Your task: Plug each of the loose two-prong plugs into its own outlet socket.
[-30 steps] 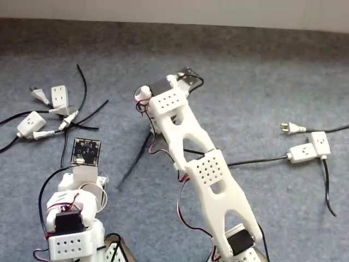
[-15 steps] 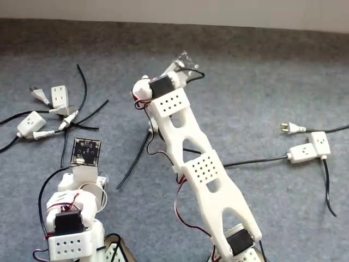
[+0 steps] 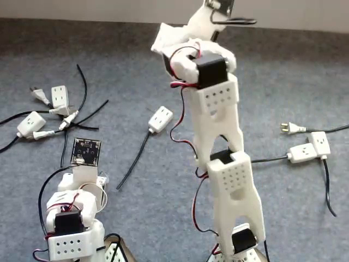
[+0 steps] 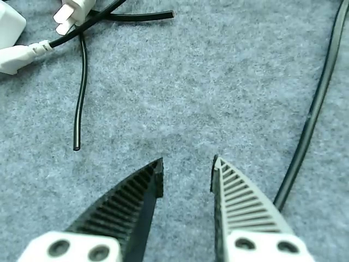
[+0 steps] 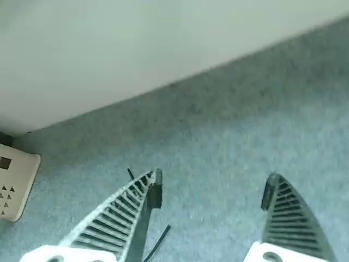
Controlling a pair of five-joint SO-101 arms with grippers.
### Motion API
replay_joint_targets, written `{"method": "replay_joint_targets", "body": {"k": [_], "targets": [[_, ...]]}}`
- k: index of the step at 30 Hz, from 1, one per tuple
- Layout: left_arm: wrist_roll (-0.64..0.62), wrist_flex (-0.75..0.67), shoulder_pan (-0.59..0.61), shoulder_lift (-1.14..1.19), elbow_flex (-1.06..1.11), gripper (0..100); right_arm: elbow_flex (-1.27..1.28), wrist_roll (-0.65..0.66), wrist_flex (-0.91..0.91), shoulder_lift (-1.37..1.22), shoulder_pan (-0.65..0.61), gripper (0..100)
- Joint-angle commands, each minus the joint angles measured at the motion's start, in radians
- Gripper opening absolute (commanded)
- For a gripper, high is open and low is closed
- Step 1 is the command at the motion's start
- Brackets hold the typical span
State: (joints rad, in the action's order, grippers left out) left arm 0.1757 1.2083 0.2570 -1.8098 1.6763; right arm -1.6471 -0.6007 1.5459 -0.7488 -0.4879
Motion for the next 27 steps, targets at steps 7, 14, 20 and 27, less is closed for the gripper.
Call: {"method": "replay_joint_targets", "body": {"k": [7,14,20,27], "targets": [[-0.005,-0.025,-0.015,-0.005,0.004,15,-0.047,0.569,0.094,0.340,-0.007,28.9],[-0.005,-0.025,-0.013,-0.005,0.004,15,-0.047,0.721,0.219,0.504,0.139,28.9],[-0.005,-0.023,-0.013,-0.005,0.004,15,-0.038,0.724,0.220,0.639,0.447,28.9],[-0.005,-0.023,-0.013,-0.005,0.004,15,0.071,0.727,0.220,0.674,0.855,28.9]]}}
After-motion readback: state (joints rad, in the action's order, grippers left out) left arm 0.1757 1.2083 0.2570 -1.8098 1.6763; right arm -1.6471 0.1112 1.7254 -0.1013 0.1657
